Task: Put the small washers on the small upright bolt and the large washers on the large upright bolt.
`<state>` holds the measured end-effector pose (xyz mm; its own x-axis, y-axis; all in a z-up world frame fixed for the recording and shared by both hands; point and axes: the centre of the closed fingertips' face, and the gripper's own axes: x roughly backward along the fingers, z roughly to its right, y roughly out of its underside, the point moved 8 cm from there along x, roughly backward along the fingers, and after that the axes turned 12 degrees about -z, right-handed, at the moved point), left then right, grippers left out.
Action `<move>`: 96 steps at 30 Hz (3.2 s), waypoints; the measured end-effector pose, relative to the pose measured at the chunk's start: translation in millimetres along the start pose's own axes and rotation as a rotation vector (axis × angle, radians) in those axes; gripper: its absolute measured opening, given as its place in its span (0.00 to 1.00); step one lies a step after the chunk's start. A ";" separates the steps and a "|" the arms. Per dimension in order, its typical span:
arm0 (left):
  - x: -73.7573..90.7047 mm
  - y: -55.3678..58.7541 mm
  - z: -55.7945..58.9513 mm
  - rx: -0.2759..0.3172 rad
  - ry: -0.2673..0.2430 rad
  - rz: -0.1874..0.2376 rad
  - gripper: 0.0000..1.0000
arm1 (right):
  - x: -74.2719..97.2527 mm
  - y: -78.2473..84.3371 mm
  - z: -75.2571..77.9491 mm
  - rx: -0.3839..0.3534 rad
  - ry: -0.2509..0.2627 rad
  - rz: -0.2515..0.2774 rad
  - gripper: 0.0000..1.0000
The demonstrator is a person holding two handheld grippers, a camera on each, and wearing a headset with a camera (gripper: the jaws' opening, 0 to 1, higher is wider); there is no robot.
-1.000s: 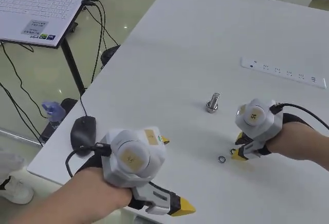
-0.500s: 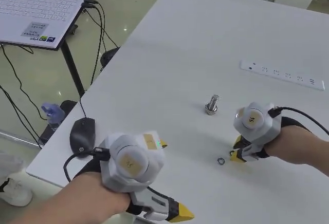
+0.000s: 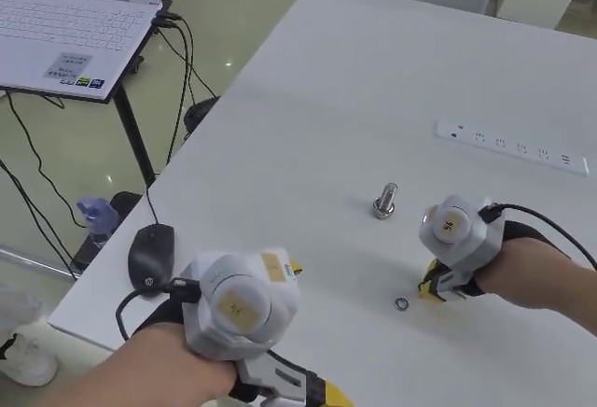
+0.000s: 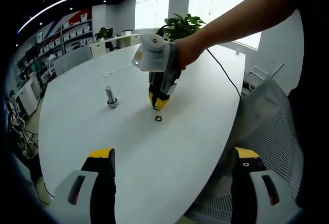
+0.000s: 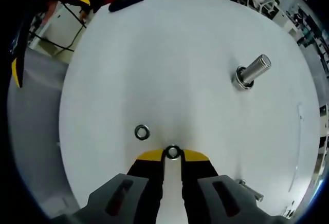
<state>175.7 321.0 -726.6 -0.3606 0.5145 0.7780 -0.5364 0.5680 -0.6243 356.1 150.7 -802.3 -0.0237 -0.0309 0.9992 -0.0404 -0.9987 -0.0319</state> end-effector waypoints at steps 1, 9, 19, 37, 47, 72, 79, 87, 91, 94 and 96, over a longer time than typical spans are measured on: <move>0.0 -0.1 0.0 0.000 0.000 -0.001 0.94 | 0.0 0.1 -0.1 0.004 0.003 0.000 0.13; 1.1 -0.1 -1.7 0.006 -0.006 0.000 0.93 | 2.7 6.0 -0.4 0.001 0.015 -0.004 0.13; -5.0 -3.0 3.5 -0.004 0.012 -0.003 0.92 | 26.3 30.5 8.7 -0.038 0.000 -0.001 0.13; -12.4 -12.5 -2.1 -0.017 0.005 -0.006 0.93 | 56.5 90.5 29.3 -0.094 0.038 -0.038 0.13; -10.0 -11.3 -5.5 -0.012 -0.003 -0.009 0.92 | 75.5 92.1 38.0 -0.132 0.070 -0.016 0.13; -9.0 -3.0 -14.9 0.008 -0.012 -0.037 0.90 | 73.3 63.9 76.4 -0.123 0.092 0.029 0.13; -8.2 -2.8 -14.8 0.007 -0.001 -0.040 0.89 | 65.1 61.3 81.7 -0.116 0.085 0.013 0.13; -6.6 0.1 -16.7 0.010 -0.005 -0.049 0.88 | 59.2 60.3 82.8 -0.108 0.076 -0.001 0.13; -7.6 1.2 -15.1 0.016 -0.001 -0.051 0.88 | 56.2 59.9 81.9 -0.101 0.073 -0.012 0.13; -7.9 1.2 -12.8 0.019 0.003 -0.047 0.88 | 53.1 59.8 81.9 -0.098 0.070 -0.020 0.13; -8.1 1.7 -11.1 0.018 0.006 -0.050 0.88 | 49.9 59.7 82.9 -0.095 0.070 -0.025 0.13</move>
<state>186.1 325.0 -734.8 -0.3289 0.4896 0.8075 -0.5674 0.5811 -0.5834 435.3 86.2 -752.5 -0.0907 0.0002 0.9959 -0.1358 -0.9907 -0.0122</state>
